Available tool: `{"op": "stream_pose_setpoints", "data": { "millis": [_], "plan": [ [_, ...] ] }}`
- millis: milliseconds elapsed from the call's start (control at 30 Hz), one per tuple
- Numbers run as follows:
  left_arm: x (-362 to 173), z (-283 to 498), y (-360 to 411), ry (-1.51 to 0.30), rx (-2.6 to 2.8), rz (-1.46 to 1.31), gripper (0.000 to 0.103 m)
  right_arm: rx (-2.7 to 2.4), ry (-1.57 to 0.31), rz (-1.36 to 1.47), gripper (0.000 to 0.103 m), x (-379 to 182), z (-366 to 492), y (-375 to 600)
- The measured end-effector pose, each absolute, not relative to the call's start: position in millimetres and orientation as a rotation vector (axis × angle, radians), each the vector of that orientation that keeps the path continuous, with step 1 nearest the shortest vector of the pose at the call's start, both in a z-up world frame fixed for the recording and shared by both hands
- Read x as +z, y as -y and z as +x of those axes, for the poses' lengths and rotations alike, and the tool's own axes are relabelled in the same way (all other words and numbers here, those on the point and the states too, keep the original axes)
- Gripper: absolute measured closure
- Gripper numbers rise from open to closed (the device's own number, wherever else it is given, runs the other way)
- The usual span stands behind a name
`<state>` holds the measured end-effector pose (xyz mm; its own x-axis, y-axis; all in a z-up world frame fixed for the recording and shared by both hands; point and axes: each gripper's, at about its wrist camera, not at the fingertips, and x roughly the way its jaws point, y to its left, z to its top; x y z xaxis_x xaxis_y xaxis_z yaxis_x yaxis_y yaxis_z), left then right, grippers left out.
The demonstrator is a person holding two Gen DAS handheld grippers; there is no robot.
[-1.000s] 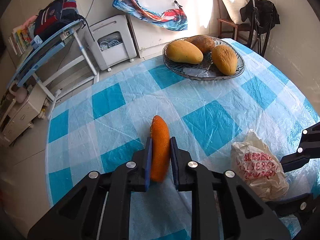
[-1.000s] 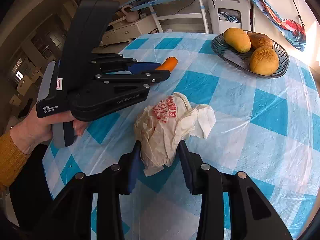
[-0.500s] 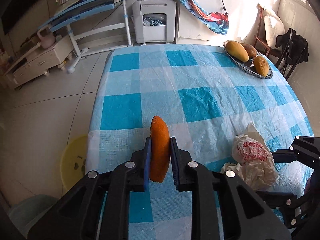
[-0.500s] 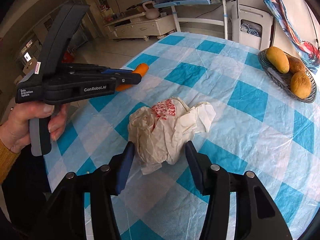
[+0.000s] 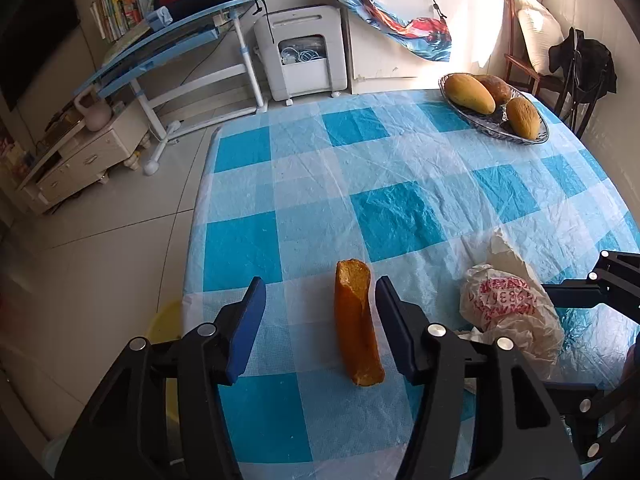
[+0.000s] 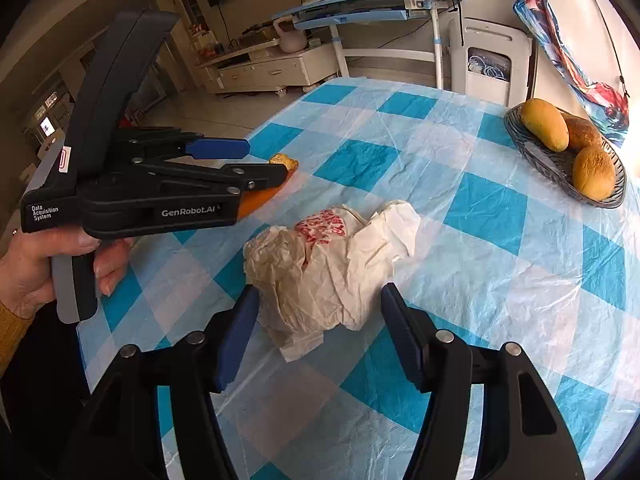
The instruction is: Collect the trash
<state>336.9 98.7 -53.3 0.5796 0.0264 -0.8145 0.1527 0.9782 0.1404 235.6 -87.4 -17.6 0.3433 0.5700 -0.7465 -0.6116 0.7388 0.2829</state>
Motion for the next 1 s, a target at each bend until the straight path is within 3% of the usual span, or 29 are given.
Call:
{"op": "stream_pose_setpoints", "data": {
  "millis": [367, 667, 700, 800, 833, 900, 967, 1000],
  "plan": [
    [-43, 337, -129, -0.970, -0.078, 0.057, 0.037, 0.748, -0.844, -0.087, 0.031, -1, 229, 86],
    [-55, 338, -119, -1.007, -0.114, 0.090, 0.037, 0.786, -0.834, -0.057, 0.031, -1, 230, 83],
    [-56, 337, -117, -1.007, -0.119, 0.099, 0.037, 0.792, -0.845, -0.048, 0.032, -3, 230, 83],
    [-59, 335, -111, -1.020, -0.144, 0.115, 0.037, 0.802, -0.872, -0.060, 0.052, -8, 230, 78],
    [-60, 334, -109, -1.029, -0.156, 0.113, 0.043, 0.804, -0.884, -0.071, 0.059, -10, 230, 76],
    [-64, 334, -107, -1.055, -0.181, 0.108, 0.058, 0.809, -0.882, -0.083, 0.062, -10, 228, 74],
    [-65, 333, -105, -1.064, -0.192, 0.108, 0.086, 0.812, -0.881, -0.101, 0.068, -10, 225, 71],
    [-64, 333, -105, -1.060, -0.194, 0.108, 0.087, 0.812, -0.879, -0.109, 0.071, -10, 224, 70]
  ]
}}
